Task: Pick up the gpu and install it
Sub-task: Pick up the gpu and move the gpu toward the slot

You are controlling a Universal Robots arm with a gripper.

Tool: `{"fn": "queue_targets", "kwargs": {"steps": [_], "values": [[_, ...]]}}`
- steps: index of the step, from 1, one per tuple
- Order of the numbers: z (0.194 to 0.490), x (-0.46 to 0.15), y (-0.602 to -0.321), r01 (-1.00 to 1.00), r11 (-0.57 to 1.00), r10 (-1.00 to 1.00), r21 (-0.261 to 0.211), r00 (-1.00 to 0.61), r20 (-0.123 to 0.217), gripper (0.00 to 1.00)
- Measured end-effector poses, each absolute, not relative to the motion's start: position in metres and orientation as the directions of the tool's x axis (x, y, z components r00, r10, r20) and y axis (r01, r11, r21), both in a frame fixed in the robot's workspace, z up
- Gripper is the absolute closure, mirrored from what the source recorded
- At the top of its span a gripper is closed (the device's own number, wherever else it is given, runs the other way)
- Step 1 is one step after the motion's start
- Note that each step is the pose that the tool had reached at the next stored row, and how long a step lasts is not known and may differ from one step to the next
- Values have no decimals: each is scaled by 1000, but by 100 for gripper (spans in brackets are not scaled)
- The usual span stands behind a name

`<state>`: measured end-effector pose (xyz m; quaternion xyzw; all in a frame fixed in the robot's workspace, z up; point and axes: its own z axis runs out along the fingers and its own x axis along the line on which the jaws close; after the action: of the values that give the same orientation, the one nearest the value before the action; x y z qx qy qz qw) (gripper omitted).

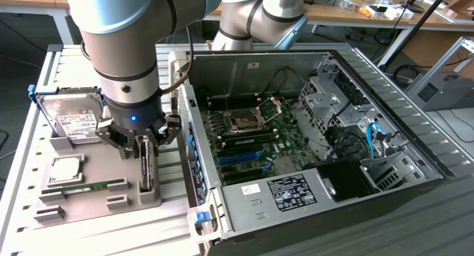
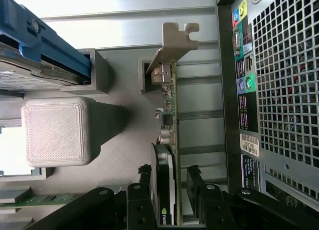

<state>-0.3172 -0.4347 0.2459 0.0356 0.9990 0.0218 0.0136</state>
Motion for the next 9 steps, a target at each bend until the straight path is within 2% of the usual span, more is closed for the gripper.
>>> {"fn": "queue_targets", "kwargs": {"steps": [4,6,9], "values": [[246,-317,-435,70,997,72,44,-997,-26,60],[246,-317,-435,71,997,72,44,-997,-26,72],[246,-317,-435,71,997,72,44,-997,-26,73]]}}
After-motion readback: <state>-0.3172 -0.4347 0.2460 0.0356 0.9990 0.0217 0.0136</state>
